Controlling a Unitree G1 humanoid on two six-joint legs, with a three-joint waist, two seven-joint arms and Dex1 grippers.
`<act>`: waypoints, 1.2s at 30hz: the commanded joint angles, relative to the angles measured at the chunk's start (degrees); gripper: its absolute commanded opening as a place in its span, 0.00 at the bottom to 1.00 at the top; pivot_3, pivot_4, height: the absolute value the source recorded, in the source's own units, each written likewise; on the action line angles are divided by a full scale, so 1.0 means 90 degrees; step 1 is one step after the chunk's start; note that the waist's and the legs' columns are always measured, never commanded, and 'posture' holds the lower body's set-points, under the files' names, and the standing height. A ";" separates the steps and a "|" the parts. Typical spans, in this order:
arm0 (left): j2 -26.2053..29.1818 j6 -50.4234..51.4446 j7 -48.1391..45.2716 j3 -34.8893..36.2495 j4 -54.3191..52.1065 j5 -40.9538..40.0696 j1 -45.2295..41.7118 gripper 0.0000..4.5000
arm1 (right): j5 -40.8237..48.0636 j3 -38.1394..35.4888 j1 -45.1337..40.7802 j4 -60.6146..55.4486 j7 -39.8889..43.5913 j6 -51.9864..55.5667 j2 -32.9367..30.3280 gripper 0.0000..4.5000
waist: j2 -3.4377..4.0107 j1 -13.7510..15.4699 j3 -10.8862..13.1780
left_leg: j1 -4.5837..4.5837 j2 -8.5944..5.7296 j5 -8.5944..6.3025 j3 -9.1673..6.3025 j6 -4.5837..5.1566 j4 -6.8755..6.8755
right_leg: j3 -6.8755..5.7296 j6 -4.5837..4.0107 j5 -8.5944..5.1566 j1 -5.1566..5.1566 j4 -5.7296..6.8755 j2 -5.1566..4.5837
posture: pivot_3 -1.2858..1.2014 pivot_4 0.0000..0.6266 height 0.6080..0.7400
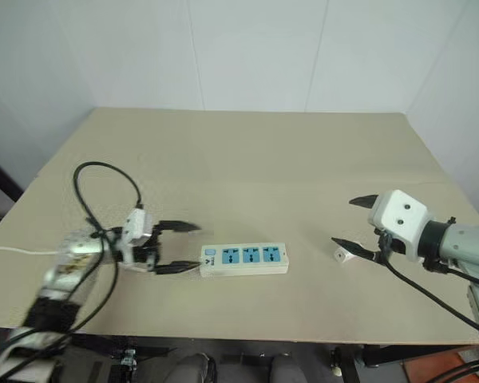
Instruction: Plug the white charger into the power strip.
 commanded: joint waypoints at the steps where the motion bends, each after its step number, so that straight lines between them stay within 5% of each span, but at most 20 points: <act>1: -0.0273 -0.0577 -0.0141 -0.0111 0.0724 0.0224 -0.0342 0.99 | 0.0102 -0.0047 -0.0186 -0.0137 -0.0126 -0.0079 0.0015 1.00 | 0.0000 -0.0042 0.0000 | -0.0003 -0.0001 0.0000 0.0000 0.0000 0.0000 | 0.0001 -0.0004 0.0002 -0.0006 0.0001 0.0000 | 0.52 0.24 1.00; 9: -0.0647 -0.1155 -0.0592 -0.0399 0.1919 0.0582 -0.0865 0.99 | 0.0182 -0.0112 -0.0099 -0.0263 -0.0085 -0.0040 0.0006 1.00 | 0.0000 -0.0043 0.0000 | -0.0007 -0.0001 0.0000 -0.0003 0.0000 -0.0001 | 0.0001 -0.0004 0.0003 -0.0010 0.0007 0.0002 | 0.52 0.24 1.00; 20: -0.0396 -0.0797 -0.0856 -0.0235 0.0984 0.0216 -0.0253 0.99 | 0.0183 -0.0071 -0.0072 -0.0226 -0.0017 -0.0065 -0.0046 1.00 | 0.0000 -0.0049 0.0001 | -0.0006 0.0001 0.0000 -0.0005 0.0001 -0.0001 | 0.0001 -0.0005 0.0002 -0.0011 0.0009 0.0003 | 0.52 0.24 1.00; 36: -0.0639 -0.1101 -0.0505 -0.0288 0.1661 0.0516 -0.0008 0.99 | 0.0330 0.0003 -0.0348 -0.0204 0.0209 0.0034 -0.0208 1.00 | 0.0004 -0.0023 -0.0002 | -0.0003 0.0000 0.0000 -0.0005 0.0001 -0.0001 | 0.0000 -0.0004 0.0002 -0.0008 0.0007 0.0002 | 0.52 0.24 1.00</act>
